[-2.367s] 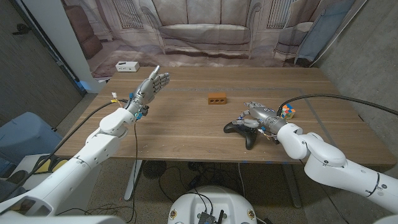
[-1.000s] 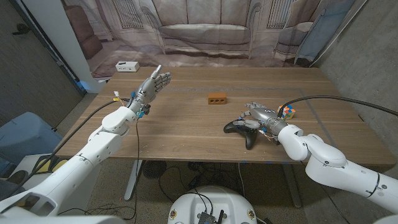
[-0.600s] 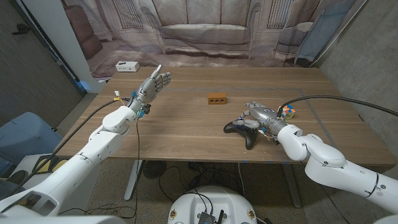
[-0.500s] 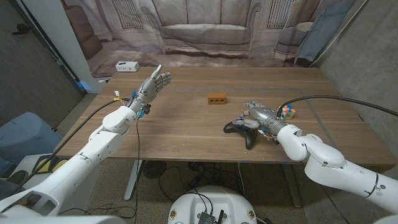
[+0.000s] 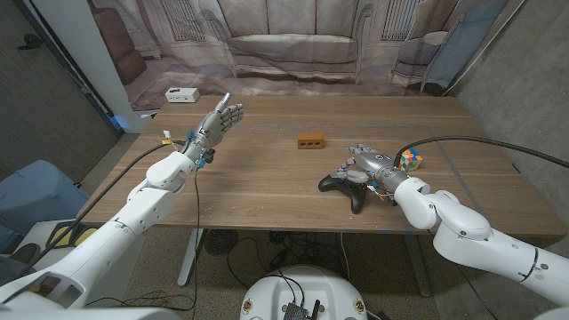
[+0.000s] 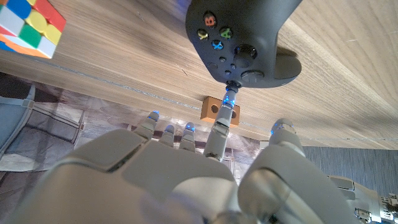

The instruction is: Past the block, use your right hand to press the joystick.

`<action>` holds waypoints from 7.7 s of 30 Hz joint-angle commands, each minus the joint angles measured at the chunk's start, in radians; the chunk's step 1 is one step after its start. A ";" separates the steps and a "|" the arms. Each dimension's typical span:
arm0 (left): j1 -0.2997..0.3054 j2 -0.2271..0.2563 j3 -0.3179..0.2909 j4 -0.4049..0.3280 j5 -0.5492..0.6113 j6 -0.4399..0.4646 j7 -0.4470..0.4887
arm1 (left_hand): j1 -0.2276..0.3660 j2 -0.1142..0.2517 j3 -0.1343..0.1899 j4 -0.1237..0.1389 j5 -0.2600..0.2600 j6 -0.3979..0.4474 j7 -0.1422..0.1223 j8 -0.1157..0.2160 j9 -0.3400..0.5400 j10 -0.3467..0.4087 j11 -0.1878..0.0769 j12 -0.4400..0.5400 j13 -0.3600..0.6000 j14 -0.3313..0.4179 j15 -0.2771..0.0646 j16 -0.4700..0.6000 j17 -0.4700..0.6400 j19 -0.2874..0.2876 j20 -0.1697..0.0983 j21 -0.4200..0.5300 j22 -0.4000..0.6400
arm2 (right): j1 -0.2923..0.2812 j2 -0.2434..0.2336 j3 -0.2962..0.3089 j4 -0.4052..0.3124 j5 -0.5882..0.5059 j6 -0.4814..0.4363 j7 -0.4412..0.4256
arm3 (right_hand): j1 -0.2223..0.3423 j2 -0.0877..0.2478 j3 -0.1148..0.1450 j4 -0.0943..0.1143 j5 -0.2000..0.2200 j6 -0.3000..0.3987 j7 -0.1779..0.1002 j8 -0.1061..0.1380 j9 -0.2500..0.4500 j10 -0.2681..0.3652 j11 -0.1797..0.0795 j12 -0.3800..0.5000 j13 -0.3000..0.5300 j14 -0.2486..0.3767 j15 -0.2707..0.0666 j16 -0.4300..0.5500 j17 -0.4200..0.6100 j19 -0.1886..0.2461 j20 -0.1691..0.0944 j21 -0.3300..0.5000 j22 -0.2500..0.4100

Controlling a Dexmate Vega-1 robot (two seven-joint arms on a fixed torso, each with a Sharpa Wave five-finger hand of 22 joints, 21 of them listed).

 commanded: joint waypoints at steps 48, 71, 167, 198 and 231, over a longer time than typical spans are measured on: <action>0.011 -0.002 -0.007 0.002 -0.009 -0.005 0.003 | 0.001 0.011 -0.002 -0.007 -0.004 0.008 -0.003 -0.003 0.006 -0.001 -0.008 -0.004 0.002 -0.004 -0.003 -0.001 0.001 -0.012 -0.002 -0.002 0.005 | -0.030 0.012 0.017 -0.007 -0.044 0.017 -0.032 | 0.011 0.000 0.013 0.001 -0.001 0.045 -0.005 -0.010 0.001 0.052 -0.004 0.003 0.004 0.001 -0.016 0.005 0.001 0.022 0.029 -0.002 0.004; 0.017 0.001 -0.018 -0.001 -0.011 -0.015 0.007 | 0.001 0.013 -0.002 -0.009 -0.004 0.009 -0.003 -0.003 0.006 0.001 -0.008 -0.004 0.002 -0.003 -0.002 0.000 0.001 -0.013 -0.001 -0.001 0.005 | -0.043 0.018 0.038 -0.028 -0.063 0.024 -0.049 | 0.012 -0.002 0.016 0.000 -0.001 0.014 -0.016 -0.029 0.001 0.056 -0.009 -0.002 0.004 0.012 -0.015 0.006 0.001 0.033 0.040 -0.001 0.004; 0.015 0.011 -0.016 -0.104 0.049 0.034 0.110 | 0.002 0.019 -0.003 -0.020 -0.005 0.015 -0.005 -0.003 0.006 0.004 -0.007 -0.003 0.002 0.001 -0.004 0.001 0.001 -0.008 -0.005 0.002 0.005 | -0.147 0.177 0.323 0.194 0.472 0.553 -0.383 | -0.177 -0.127 -0.099 0.047 0.053 -0.589 0.137 -0.037 0.000 0.101 0.093 -0.013 0.003 0.140 -0.024 0.004 -0.002 0.255 -0.095 0.017 0.000; -0.010 -0.020 0.002 -0.063 0.072 0.006 0.113 | 0.003 0.019 -0.004 -0.023 -0.005 0.010 -0.004 -0.004 0.006 0.003 -0.004 -0.004 0.002 -0.001 -0.004 0.000 0.001 -0.005 -0.009 0.003 0.005 | -0.045 0.277 0.342 0.426 0.898 0.860 -0.171 | -0.144 -0.119 -0.090 0.028 0.055 -0.531 0.197 -0.022 0.000 0.122 0.131 -0.011 0.003 0.171 -0.003 -0.003 -0.005 0.314 -0.136 0.012 -0.001; -0.012 -0.032 0.010 -0.092 0.103 0.030 0.174 | 0.002 0.019 -0.006 -0.026 -0.005 0.008 -0.002 -0.004 0.006 0.002 -0.001 -0.004 0.002 -0.002 -0.003 0.000 0.001 -0.009 -0.027 0.001 0.004 | 0.125 0.353 0.287 0.690 1.225 0.943 0.123 | -0.108 -0.109 -0.078 0.013 0.050 -0.556 0.228 -0.036 0.000 0.110 0.136 -0.017 0.002 0.154 -0.006 -0.018 -0.005 0.312 -0.169 -0.004 -0.003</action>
